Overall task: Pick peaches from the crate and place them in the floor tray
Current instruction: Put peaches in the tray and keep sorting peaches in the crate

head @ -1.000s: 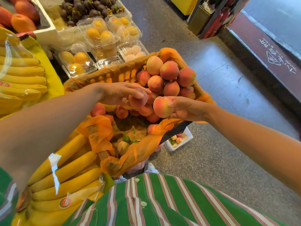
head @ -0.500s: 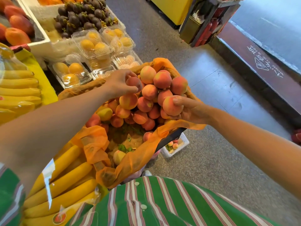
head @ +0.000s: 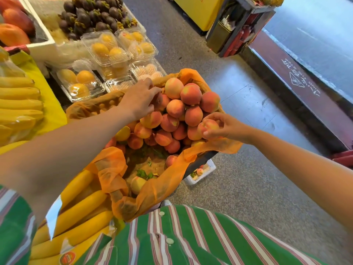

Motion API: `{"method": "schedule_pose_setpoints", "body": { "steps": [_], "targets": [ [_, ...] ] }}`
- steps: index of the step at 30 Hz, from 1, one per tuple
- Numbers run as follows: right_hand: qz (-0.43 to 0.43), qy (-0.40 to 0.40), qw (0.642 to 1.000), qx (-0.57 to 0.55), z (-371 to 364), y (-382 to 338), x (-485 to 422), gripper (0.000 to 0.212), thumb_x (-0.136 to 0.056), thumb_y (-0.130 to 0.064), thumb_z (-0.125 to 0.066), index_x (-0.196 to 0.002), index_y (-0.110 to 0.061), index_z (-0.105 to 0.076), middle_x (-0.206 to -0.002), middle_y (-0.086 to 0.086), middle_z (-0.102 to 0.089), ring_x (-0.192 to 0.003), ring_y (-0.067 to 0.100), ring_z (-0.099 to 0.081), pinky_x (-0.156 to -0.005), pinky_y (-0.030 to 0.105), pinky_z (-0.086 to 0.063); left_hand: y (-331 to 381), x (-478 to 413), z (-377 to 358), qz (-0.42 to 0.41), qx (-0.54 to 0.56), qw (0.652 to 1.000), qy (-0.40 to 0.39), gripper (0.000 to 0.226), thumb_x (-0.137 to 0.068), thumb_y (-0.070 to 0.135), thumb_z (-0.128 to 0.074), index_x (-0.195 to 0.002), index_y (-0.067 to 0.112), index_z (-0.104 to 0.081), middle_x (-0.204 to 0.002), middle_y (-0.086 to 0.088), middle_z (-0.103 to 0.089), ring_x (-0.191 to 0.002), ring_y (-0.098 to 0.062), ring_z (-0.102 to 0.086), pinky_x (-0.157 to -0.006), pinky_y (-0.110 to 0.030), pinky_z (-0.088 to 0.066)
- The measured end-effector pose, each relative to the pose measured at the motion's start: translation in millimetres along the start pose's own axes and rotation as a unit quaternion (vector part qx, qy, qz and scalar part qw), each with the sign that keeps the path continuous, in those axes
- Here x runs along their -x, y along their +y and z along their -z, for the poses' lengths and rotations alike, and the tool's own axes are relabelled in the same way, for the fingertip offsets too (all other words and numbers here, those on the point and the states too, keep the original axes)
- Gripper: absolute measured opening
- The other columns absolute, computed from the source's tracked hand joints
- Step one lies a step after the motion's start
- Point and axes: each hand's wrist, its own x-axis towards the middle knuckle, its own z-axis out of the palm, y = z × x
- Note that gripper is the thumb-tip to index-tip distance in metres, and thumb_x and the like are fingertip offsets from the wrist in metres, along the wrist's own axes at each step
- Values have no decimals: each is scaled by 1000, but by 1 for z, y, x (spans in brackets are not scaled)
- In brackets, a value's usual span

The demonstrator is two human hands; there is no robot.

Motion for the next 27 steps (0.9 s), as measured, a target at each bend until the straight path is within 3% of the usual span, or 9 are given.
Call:
{"method": "schedule_pose_setpoints", "body": {
  "steps": [5,9,13,17,20,24,27],
  "targets": [
    [50,47,986,151,11,12,1,48,-75,-22,-81,-120,-16,-63,-112,-5,-54,-102,8,-50,-84,19,-40,-4,7,3,30,-43,998,22,47,-80,16,-64,-125,2,-56,-120,-21,-46,-112,-40,-43,-89,-49,-43],
    [48,143,978,145,20,28,0,55,-74,-18,-82,-123,-15,-59,-117,2,-59,-106,16,-54,-91,30,-43,-2,6,5,28,-62,998,0,55,-83,25,-63,-132,5,-51,-123,-21,-47,-112,-39,-43,-94,-49,-40],
    [62,188,973,122,19,36,-2,50,-75,-13,-80,-120,-12,-57,-112,2,-63,-101,14,-56,-84,26,-39,2,6,4,31,-62,998,-4,56,-83,29,-62,-132,5,-50,-122,-21,-46,-110,-39,-44,-93,-49,-40],
    [57,170,972,149,25,46,3,51,-73,-20,-81,-119,-10,-59,-107,-1,-63,-96,13,-56,-74,14,-37,6,7,4,31,-52,998,-6,56,-82,29,-62,-132,5,-50,-121,-20,-46,-109,-38,-44,-93,-49,-41],
    [38,117,983,136,31,55,7,47,-76,-22,-80,-118,-18,-61,-110,-3,-65,-101,13,-59,-74,6,-37,7,8,4,29,-47,998,-4,57,-82,27,-62,-133,5,-50,-122,-20,-45,-111,-38,-44,-93,-49,-41],
    [72,76,968,226,28,57,-1,57,-76,-49,-63,-126,-22,-61,-123,2,-53,-114,15,-45,-94,24,-30,7,9,4,28,-40,999,-6,58,-82,26,-63,-134,4,-49,-122,-20,-44,-111,-38,-43,-93,-49,-41],
    [78,77,963,247,27,56,-2,61,-78,-52,-50,-131,-23,-55,-121,5,-49,-109,13,-41,-93,29,-30,8,9,4,29,-36,999,-7,58,-82,26,-62,-134,5,-49,-122,-19,-44,-112,-38,-43,-94,-48,-41]
  ]
}}
